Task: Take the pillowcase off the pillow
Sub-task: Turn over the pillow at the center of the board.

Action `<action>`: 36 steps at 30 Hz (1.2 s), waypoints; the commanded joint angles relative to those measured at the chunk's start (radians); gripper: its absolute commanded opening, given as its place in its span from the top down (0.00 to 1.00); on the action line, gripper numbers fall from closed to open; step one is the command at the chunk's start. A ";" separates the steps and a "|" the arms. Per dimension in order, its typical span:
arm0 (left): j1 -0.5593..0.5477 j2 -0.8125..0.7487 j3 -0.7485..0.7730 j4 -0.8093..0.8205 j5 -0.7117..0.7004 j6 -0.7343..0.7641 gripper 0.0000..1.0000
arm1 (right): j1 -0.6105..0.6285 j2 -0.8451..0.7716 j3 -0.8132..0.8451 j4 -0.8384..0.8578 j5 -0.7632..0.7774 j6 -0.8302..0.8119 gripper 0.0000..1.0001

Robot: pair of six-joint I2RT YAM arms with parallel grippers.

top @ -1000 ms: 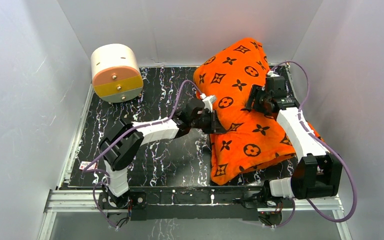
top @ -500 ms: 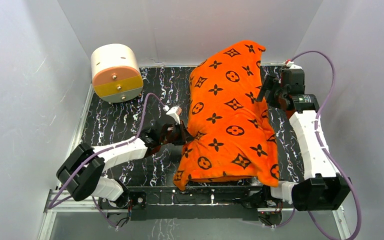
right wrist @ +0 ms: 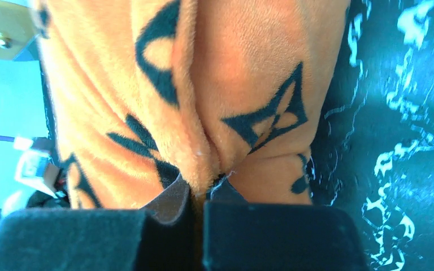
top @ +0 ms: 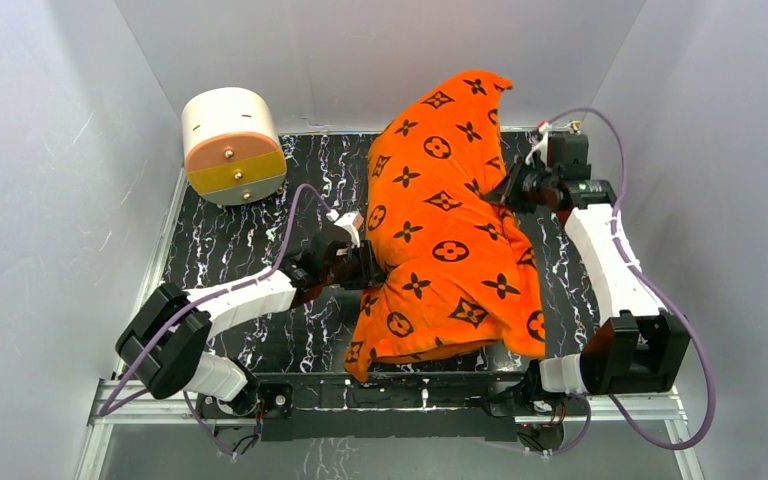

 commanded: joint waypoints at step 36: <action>0.024 -0.612 0.213 -0.789 -0.611 0.069 0.02 | 0.838 0.037 0.385 -0.066 0.433 -0.208 0.30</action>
